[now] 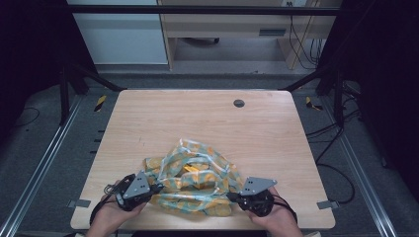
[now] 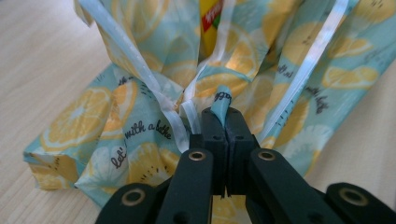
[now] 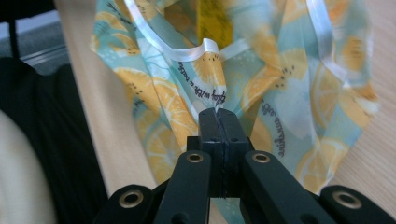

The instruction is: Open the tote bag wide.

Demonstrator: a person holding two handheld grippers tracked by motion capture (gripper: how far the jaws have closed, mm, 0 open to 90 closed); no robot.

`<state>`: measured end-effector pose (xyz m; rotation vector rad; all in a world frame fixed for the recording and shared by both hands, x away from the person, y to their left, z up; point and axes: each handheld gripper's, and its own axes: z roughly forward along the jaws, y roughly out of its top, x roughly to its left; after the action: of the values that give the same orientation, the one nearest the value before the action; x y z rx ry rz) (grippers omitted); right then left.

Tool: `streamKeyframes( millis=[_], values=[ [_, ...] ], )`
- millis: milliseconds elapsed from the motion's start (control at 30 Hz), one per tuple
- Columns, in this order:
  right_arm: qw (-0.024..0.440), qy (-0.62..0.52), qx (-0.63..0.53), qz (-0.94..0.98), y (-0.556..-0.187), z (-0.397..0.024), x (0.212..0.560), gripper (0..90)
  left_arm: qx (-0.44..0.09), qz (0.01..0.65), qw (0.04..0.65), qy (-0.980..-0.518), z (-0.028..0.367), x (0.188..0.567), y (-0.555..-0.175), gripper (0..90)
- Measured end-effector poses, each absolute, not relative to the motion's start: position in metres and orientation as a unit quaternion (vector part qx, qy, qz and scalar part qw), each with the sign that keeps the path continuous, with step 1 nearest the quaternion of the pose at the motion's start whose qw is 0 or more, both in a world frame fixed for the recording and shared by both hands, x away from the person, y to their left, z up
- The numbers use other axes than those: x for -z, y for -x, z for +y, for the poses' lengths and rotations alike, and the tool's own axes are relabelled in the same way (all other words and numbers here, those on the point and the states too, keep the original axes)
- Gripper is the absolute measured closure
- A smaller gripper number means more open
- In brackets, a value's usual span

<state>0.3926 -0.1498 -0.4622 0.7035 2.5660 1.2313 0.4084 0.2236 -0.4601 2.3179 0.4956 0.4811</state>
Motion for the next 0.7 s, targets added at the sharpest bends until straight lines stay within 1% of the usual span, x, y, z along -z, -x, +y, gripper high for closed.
streamKeyframes(
  millis=[167,267,400,600,700],
  values=[
    [0.097,-0.252,-0.393,0.879,-0.405,-0.148,0.471,90.0,-0.195,0.203,0.338,-0.898,0.219,0.465,-0.417,89.0],
    [0.091,-0.256,-0.384,0.882,-0.408,-0.146,0.475,90.0,-0.211,0.211,0.327,-0.896,0.217,0.468,-0.422,88.9],
    [0.097,-0.259,-0.372,0.886,-0.410,-0.144,0.478,90.0,-0.219,0.224,0.322,-0.894,0.213,0.473,-0.429,88.9],
    [0.102,-0.271,-0.359,0.887,-0.413,-0.146,0.480,90.0,-0.209,0.241,0.312,-0.895,0.211,0.477,-0.434,89.1],
    [0.111,-0.280,-0.347,0.888,-0.414,-0.148,0.481,90.0,-0.213,0.250,0.303,-0.894,0.214,0.479,-0.436,89.4]
  ],
)
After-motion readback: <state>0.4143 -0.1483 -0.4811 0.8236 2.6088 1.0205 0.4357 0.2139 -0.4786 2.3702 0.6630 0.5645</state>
